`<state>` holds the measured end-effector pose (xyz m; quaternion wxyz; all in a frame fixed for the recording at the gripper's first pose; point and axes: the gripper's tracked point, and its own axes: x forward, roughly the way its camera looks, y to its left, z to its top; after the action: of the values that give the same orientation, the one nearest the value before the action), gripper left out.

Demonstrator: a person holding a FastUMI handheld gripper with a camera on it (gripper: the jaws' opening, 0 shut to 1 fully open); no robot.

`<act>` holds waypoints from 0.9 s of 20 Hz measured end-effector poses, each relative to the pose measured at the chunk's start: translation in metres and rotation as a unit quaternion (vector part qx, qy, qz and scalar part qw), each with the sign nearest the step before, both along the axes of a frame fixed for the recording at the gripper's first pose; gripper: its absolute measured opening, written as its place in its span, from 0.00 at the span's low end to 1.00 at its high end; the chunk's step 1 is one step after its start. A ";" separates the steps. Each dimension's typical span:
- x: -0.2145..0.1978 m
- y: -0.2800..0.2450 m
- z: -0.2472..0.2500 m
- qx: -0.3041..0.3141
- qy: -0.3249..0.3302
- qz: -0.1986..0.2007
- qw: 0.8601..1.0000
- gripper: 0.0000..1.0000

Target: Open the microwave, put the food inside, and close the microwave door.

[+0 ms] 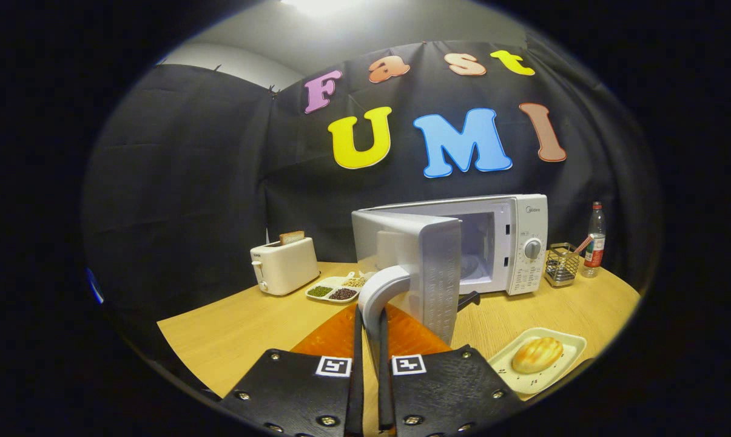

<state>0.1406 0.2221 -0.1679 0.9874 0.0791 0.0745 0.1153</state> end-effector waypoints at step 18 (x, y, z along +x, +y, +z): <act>-0.018 0.154 0.008 -0.045 -0.039 -0.137 0.989 0.16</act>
<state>0.1223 0.3762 -0.1604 0.9986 0.0393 0.0295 -0.0212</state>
